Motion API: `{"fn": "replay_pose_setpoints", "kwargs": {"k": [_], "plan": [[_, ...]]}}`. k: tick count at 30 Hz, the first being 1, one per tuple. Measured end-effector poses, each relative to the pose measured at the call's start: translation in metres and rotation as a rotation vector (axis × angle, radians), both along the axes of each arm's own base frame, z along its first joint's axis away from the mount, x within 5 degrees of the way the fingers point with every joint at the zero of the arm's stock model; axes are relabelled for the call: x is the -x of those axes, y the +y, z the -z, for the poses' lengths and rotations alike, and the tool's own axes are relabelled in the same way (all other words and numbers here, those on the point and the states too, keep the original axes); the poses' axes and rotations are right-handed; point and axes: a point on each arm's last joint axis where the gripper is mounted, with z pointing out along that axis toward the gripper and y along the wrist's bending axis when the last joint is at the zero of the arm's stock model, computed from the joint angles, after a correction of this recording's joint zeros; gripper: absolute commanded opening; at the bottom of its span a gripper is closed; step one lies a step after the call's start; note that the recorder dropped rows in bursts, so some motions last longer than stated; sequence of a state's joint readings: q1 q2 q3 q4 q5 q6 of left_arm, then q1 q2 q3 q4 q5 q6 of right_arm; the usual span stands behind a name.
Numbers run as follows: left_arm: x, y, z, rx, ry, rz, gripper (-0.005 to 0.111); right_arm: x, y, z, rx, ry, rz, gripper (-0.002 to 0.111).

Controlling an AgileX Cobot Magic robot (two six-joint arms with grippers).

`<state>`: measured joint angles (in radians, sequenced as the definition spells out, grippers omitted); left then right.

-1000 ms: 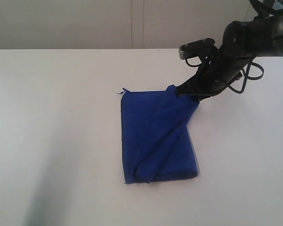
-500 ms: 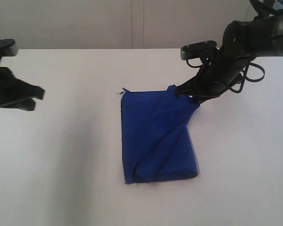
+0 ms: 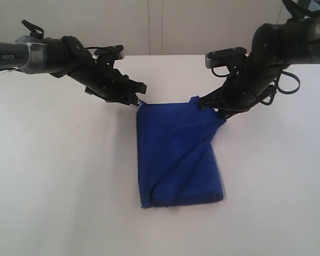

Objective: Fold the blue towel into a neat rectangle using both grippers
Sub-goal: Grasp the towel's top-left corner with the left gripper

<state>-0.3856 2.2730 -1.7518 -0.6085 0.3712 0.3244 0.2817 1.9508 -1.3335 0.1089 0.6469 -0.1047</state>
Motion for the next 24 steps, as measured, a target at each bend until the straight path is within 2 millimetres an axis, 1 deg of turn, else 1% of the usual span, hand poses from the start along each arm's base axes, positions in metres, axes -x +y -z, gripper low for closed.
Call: {"fn": "replay_pose_setpoints", "kwargs": {"k": [1, 3, 5, 7, 8, 9, 10, 11, 17, 18, 20, 21, 24], "plan": [[0.000, -0.004, 0.002, -0.008, -0.011, 0.023, 0.045, 0.000, 0.000, 0.000, 0.000, 0.000, 0.000, 0.000], [0.002, -0.012, 0.004, -0.021, -0.027, 0.062, 0.045, 0.000, 0.000, 0.000, 0.000, 0.000, 0.000, 0.000], [0.003, -0.019, 0.010, -0.025, -0.031, 0.082, 0.045, 0.000, 0.000, 0.000, 0.000, 0.000, 0.000, 0.000], [0.002, -0.020, 0.010, -0.024, -0.040, 0.081, 0.039, 0.000, 0.000, 0.000, 0.000, 0.000, 0.000, 0.000], [0.002, -0.020, 0.011, -0.024, -0.039, 0.080, 0.028, 0.000, 0.000, 0.000, 0.000, 0.000, 0.000, 0.000], [0.002, -0.020, 0.011, -0.024, -0.041, 0.079, 0.021, 0.000, 0.000, 0.000, 0.000, 0.000, 0.000, 0.000], [0.002, -0.020, 0.012, -0.026, -0.040, 0.082, 0.008, 0.000, 0.000, 0.000, 0.000, 0.000, 0.000, 0.000], [0.002, -0.020, 0.012, -0.033, -0.049, 0.095, 0.001, 0.000, 0.000, 0.000, 0.000, 0.000, 0.000, 0.000], [0.002, -0.020, 0.014, -0.063, -0.081, 0.144, 0.000, 0.000, 0.000, 0.000, 0.000, 0.000, 0.000, 0.000], [0.002, -0.020, 0.012, -0.066, -0.082, 0.152, 0.000, 0.000, 0.000, 0.000, 0.000, 0.001, 0.000, 0.000], [0.006, -0.018, 0.000, -0.077, -0.085, 0.186, 0.000, 0.001, 0.000, -0.003, 0.001, -0.002, -0.001, 0.000], [0.011, -0.013, -0.015, -0.097, -0.077, 0.231, 0.000, 0.003, -0.001, -0.011, -0.002, -0.016, -0.003, 0.000], [0.020, 0.004, -0.041, -0.131, -0.028, 0.303, 0.000, 0.009, -0.003, -0.036, -0.013, -0.067, -0.006, 0.000]]}}
